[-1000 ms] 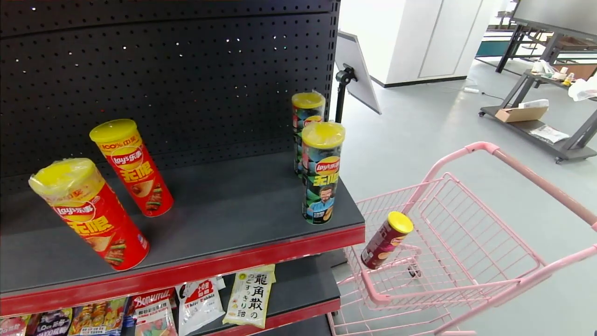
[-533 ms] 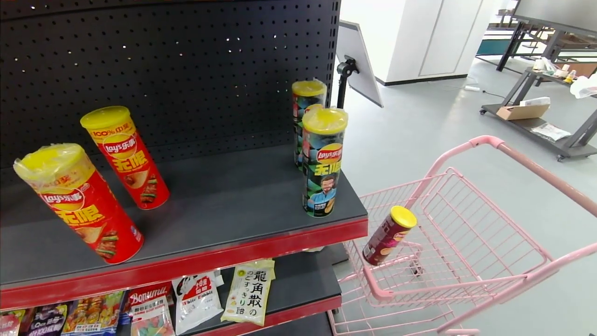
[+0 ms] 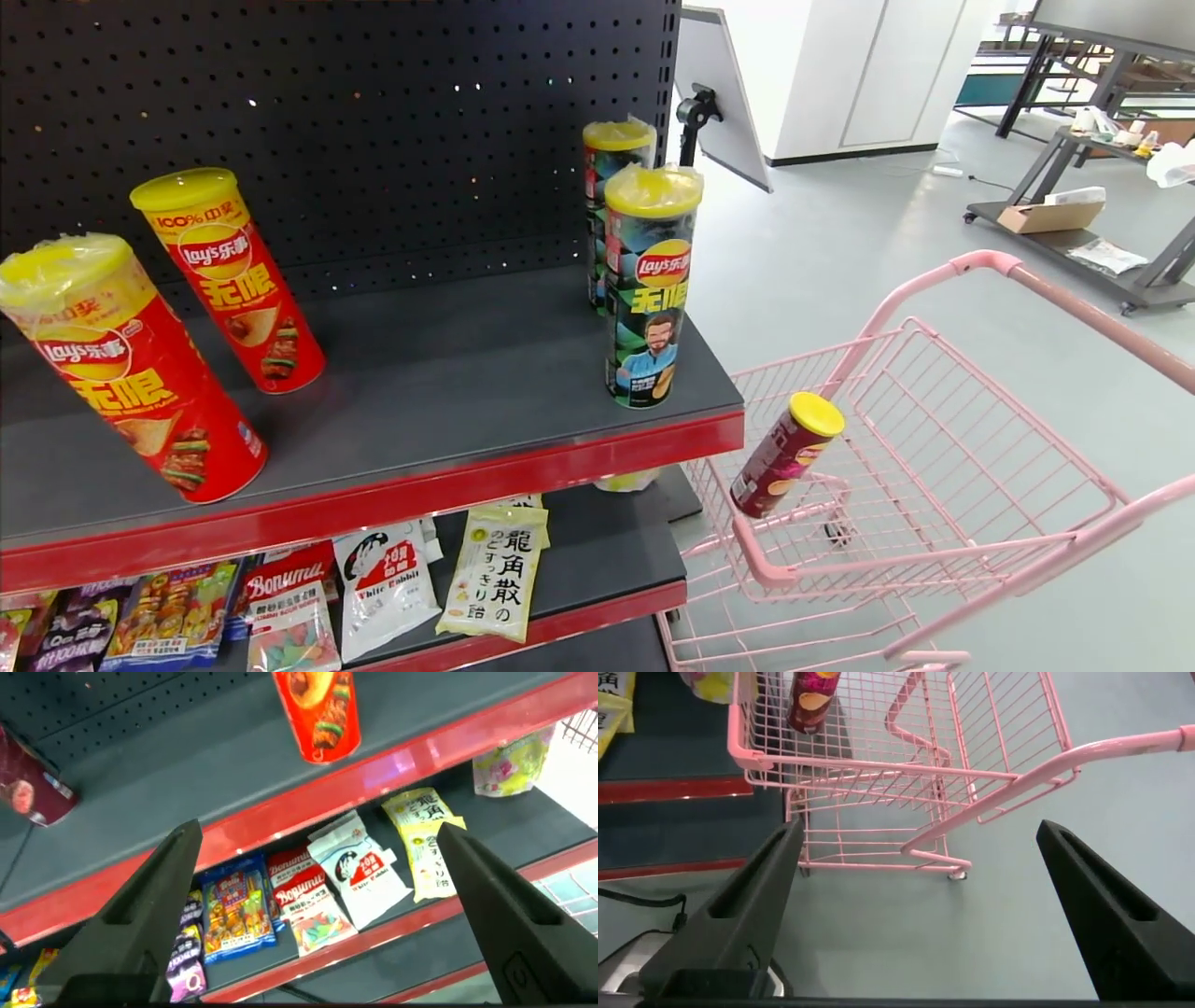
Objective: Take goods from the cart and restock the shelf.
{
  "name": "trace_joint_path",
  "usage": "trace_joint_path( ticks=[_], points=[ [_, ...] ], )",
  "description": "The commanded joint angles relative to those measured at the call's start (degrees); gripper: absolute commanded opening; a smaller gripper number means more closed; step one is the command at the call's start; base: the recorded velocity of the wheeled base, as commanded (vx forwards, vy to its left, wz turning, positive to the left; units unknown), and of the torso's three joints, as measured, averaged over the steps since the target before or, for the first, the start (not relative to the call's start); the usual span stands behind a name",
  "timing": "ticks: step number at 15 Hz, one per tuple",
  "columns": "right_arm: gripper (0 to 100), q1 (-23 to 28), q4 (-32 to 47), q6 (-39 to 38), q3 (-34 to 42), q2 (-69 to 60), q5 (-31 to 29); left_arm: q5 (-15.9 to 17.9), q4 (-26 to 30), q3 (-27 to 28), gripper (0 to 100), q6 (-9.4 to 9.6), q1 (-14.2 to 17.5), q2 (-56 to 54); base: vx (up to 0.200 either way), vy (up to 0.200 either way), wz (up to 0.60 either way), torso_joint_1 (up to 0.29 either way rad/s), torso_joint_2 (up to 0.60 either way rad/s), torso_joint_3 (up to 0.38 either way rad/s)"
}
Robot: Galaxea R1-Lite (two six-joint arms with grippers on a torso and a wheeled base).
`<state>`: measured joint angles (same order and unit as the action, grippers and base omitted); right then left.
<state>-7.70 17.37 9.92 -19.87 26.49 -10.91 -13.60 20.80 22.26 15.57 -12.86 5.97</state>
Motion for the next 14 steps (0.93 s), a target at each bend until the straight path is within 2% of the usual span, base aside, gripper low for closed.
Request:
trace_joint_path(
  ticks=[1, 5, 7, 11, 13, 14],
  points=[
    [100, 0.0, 0.0, 0.0, 0.0, 0.2, 0.0, 0.0, 0.0, 0.0, 100, -0.01, 0.0, -0.2, 0.000, 0.000, 0.00, -0.144, 0.37, 0.222],
    [100, 0.0, 0.0, 0.0, 0.6, 0.7, 0.0, 0.0, 0.0, 0.0, 100, -0.01, 0.0, -0.2, 0.000, 0.000, 0.00, -0.150, 0.39, 0.239],
    [100, 0.0, 0.0, 0.0, 0.9, 1.3, 0.0, 0.0, 0.0, 0.0, 100, -0.01, 0.0, -0.2, 0.000, 0.000, 0.60, -0.176, 0.49, 0.317],
    [100, 0.4, -0.1, -0.3, 1.7, 3.7, 0.1, 0.0, 0.0, 0.0, 100, -0.01, 0.0, -0.3, 0.000, 0.000, 0.00, -0.102, 0.31, 0.200],
    [100, 1.6, -2.4, -0.4, 1.4, 8.1, -0.2, -0.1, -0.1, 0.0, 100, -0.01, 0.0, -0.3, 0.000, 0.000, 0.00, -0.018, 0.03, 0.023],
    [100, 3.6, -10.9, -2.4, 1.3, 16.5, 1.2, 0.0, -0.1, 0.0, 100, -0.01, 0.0, -0.3, 0.000, 0.000, 0.00, 0.000, 0.00, 0.000]
  ],
)
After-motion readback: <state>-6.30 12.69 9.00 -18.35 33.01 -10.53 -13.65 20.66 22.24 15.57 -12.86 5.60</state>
